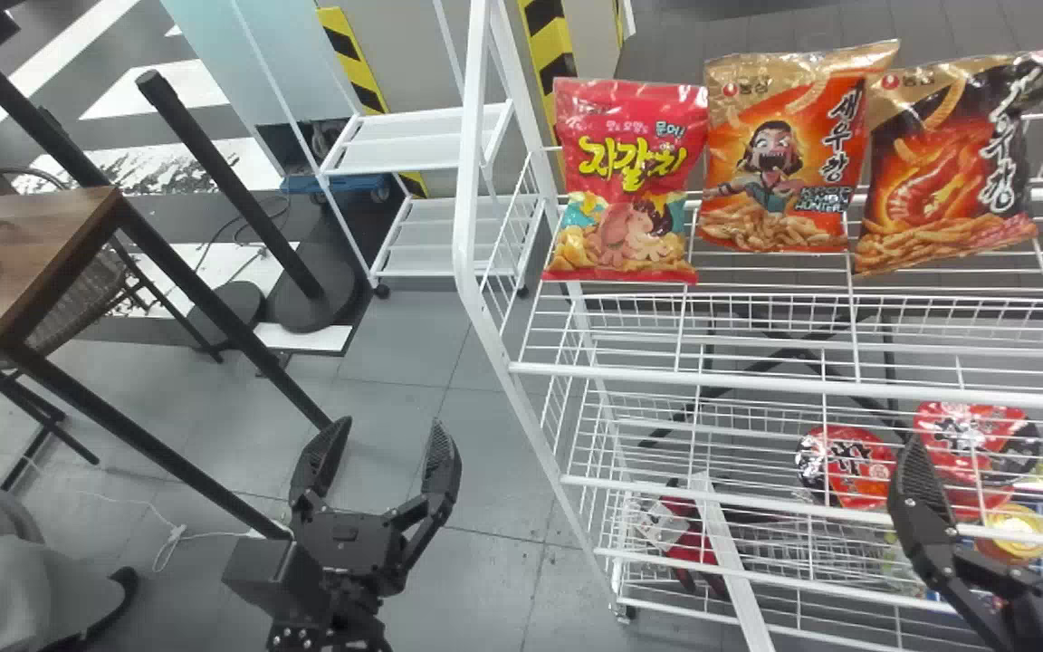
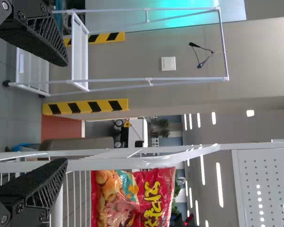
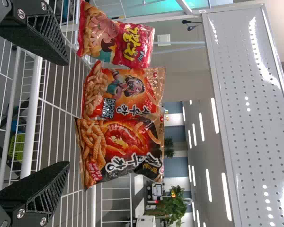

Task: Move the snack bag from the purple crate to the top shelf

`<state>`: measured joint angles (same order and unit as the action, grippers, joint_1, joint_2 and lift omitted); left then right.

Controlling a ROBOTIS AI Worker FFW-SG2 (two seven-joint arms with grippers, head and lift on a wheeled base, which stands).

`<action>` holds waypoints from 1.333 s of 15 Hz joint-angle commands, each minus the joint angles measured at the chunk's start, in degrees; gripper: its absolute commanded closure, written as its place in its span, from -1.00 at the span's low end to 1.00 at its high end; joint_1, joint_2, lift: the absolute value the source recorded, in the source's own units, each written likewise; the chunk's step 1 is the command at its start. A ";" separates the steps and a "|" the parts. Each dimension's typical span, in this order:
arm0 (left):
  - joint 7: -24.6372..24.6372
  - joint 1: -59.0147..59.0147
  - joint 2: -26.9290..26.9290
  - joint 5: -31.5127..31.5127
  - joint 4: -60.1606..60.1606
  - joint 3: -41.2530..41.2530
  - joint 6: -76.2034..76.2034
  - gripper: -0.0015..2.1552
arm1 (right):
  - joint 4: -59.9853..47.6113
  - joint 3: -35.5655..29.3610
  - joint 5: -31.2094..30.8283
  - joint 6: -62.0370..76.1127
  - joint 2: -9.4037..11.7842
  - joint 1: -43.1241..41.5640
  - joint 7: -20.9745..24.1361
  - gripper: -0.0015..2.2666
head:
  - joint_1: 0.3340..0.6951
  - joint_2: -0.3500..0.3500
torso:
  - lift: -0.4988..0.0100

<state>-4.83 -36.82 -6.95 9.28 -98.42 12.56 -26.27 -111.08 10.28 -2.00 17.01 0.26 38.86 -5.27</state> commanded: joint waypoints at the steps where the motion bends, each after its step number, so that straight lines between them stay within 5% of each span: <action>1: -0.01 -0.01 -0.09 -0.06 -0.02 0.01 0.04 -0.91 | -0.10 0.00 -0.11 -0.27 -0.32 -0.02 0.00 -0.95 | 1.00 1.00 | 0.82; 20: -0.01 -0.53 -0.09 0.03 0.07 0.44 0.04 -0.91 | 0.60 -0.08 -0.11 -1.68 -0.32 -0.54 -0.09 -0.95 | 1.00 1.00 | 0.52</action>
<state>-4.83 -37.26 -7.09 9.32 -98.35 13.00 -26.23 -110.58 10.19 -2.16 15.31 0.26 38.28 -5.36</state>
